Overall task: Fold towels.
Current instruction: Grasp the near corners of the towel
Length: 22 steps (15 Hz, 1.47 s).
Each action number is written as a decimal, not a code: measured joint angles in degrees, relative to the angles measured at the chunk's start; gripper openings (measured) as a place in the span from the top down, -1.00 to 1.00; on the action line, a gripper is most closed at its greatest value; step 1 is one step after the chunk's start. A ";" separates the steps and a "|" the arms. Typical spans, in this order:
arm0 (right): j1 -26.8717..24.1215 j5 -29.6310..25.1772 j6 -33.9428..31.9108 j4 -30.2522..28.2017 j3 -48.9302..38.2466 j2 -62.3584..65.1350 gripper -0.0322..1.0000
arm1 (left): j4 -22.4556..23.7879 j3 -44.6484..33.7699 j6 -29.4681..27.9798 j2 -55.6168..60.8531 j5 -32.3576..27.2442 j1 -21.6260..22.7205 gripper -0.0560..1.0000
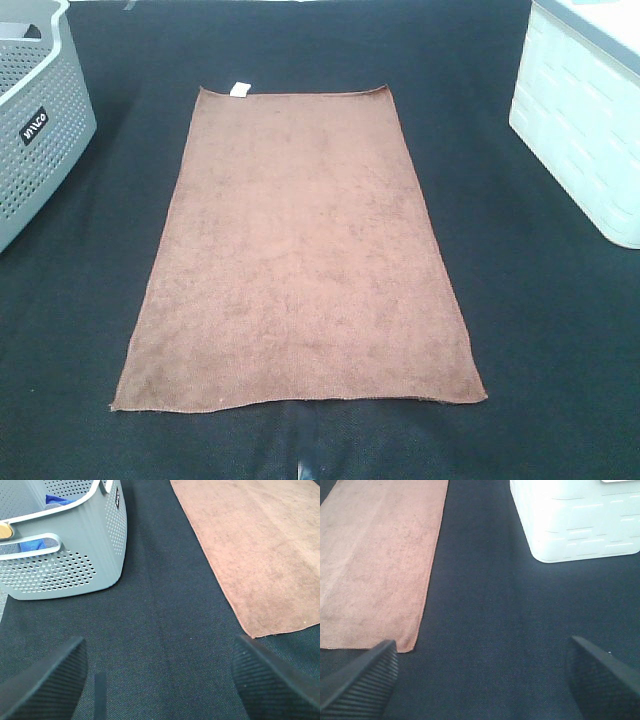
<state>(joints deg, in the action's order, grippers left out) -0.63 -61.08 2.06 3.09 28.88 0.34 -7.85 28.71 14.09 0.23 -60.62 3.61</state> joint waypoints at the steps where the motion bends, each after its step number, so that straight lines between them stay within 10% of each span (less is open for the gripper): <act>1: 0.00 0.00 0.00 0.00 0.00 0.00 -0.71 | 0.00 0.00 0.00 0.00 0.00 0.00 -0.54; 22: 0.00 0.00 0.00 0.00 0.00 0.00 -0.71 | 0.00 0.00 0.00 0.00 0.00 0.00 -0.54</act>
<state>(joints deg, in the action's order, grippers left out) -0.63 -61.08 2.06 3.09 28.88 0.34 -7.85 28.71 14.09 0.23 -60.62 3.61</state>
